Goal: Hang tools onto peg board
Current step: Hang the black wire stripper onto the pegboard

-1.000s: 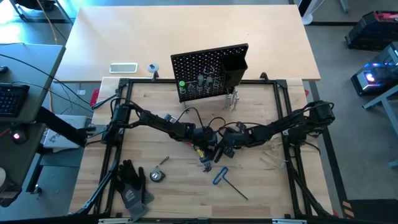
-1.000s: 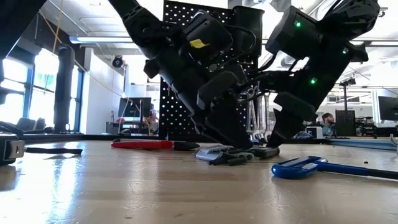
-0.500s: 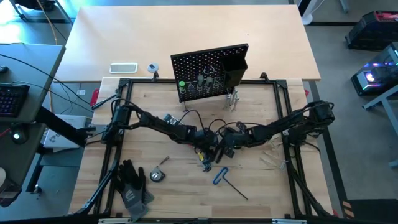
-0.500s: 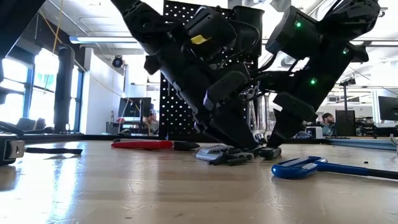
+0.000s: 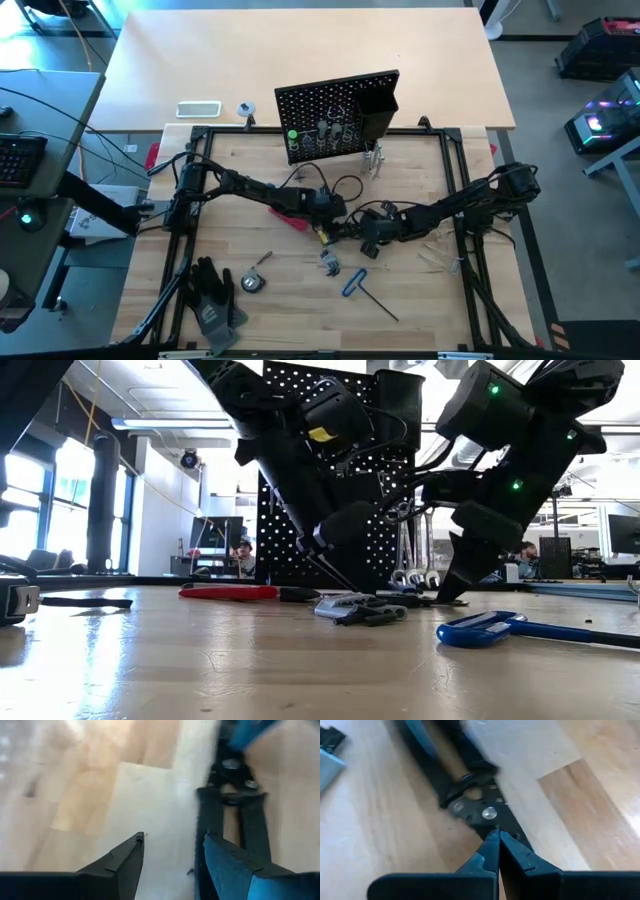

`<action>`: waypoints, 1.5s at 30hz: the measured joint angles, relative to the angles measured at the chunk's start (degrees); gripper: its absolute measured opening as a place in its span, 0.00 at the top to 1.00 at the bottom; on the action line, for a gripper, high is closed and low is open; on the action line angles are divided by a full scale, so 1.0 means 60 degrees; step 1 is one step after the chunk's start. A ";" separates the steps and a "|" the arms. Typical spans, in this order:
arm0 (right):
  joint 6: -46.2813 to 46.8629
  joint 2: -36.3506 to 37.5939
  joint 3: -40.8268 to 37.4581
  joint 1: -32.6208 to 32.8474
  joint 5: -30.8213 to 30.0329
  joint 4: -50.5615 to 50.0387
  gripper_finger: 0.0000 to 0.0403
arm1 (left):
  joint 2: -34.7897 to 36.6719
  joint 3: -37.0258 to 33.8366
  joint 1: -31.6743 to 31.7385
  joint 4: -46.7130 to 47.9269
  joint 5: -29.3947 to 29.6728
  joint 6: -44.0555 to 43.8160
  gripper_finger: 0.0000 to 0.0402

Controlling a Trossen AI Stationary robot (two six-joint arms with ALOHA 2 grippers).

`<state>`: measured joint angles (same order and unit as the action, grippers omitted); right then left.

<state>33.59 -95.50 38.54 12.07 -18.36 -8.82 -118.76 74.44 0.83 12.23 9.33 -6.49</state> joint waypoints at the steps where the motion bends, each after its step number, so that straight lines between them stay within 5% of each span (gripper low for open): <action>1: 0.0053 0.0000 0.0000 0.0042 0.0040 0.0033 1.00 | 0.0066 0.0089 0.0011 0.0174 0.0111 0.0115 0.51; 27: 0.0183 -0.0011 -0.0015 0.0191 -0.0089 0.0115 1.00 | -0.0299 0.0519 0.0329 0.0894 -0.1952 0.1504 0.53; 31: 0.0181 -0.0017 -0.0015 0.0191 -0.0090 0.0186 1.00 | -0.0491 0.0546 0.0309 0.0917 -0.1487 0.1727 0.61; 36: 0.0179 -0.0022 -0.0015 0.0187 -0.0098 0.0223 1.00 | -0.0622 0.0539 0.0304 0.0972 -0.1175 0.2361 0.85; 45: 0.0160 0.0036 -0.0015 0.0191 -0.0167 0.0224 1.00 | -0.0504 0.0513 0.0040 0.0747 -0.0385 0.2917 0.87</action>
<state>34.55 -95.29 38.46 13.21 -19.36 -7.48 -121.78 77.52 1.07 16.71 7.02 11.01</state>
